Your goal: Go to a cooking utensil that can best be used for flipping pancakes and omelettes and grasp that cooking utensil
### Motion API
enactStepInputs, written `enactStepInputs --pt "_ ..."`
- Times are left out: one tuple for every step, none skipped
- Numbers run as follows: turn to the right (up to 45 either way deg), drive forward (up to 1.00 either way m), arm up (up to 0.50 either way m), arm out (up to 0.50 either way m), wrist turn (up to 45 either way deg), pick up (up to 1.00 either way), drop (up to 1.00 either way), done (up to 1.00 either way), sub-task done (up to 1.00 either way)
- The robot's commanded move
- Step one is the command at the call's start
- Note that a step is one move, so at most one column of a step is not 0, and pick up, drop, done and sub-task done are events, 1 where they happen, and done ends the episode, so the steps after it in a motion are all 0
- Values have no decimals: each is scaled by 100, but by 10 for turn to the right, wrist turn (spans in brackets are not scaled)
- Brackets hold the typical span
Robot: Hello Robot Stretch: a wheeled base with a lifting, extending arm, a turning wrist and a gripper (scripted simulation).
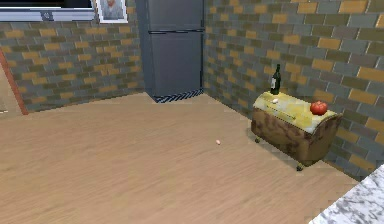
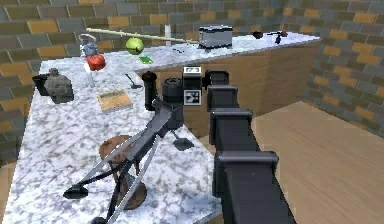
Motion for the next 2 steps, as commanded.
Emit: enactStepInputs --pt "0 0 0 0 450 0 0 0 0" --pt "0 0 0 0 450 0 0 0 0"
